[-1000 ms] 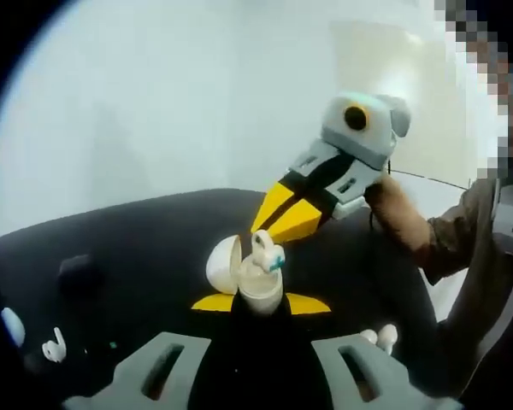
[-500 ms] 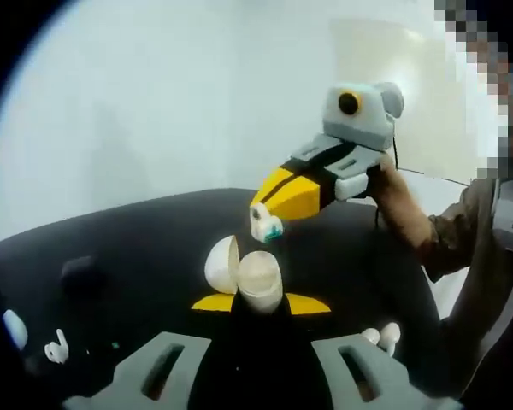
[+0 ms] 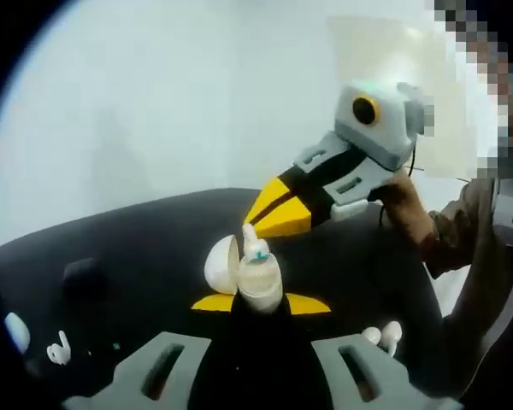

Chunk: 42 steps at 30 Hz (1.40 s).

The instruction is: Pick up three earphones and place each one into its charging case using tactile feedback, ensure that each earphone is properly inserted and securely positioned inside the case.

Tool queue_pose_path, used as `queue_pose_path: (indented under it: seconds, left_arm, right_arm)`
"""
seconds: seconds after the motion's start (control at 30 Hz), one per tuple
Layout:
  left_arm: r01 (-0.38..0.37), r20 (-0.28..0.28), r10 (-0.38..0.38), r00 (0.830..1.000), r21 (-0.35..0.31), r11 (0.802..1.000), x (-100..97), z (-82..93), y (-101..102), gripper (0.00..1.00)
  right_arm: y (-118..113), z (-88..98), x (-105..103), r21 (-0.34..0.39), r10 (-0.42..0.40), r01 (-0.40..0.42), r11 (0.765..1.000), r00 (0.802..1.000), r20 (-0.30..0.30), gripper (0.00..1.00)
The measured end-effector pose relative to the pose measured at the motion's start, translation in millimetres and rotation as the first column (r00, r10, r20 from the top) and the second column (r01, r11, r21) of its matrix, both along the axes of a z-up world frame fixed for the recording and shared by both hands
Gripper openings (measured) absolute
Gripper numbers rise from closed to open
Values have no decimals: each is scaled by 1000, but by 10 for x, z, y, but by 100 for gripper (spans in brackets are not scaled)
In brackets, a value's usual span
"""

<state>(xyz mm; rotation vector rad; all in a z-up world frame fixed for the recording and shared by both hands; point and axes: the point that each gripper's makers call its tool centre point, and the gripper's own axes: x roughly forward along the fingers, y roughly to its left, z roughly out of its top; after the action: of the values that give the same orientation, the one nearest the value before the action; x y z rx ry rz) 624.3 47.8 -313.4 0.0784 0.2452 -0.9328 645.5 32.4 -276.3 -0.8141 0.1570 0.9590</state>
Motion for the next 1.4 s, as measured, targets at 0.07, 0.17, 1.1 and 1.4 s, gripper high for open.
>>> queue_pose_path:
  seconds: [0.07,0.17,1.1,1.4]
  left_arm:
    - [-1,0,1,1000,0,1000,0,0,-1,17]
    - [-2,0,2,1000,1,1000,1,-1,-1,17]
    - [-3,7,3,1000,6,1000,15,-3,8,17]
    - [-2,12,2,1000,9,1000,16,-4,8,17]
  right_arm:
    - [12,-17,-20,-14,6,-6,1000,1000,10,4]
    - [13,-42,-38,-21,11,-11,1000,1000,-6,4]
    - [-66,-32,-294,67,372,-366,928,914,-164,14]
    - [-23,-85,-192,-187,489,-462,867,862,136,12]
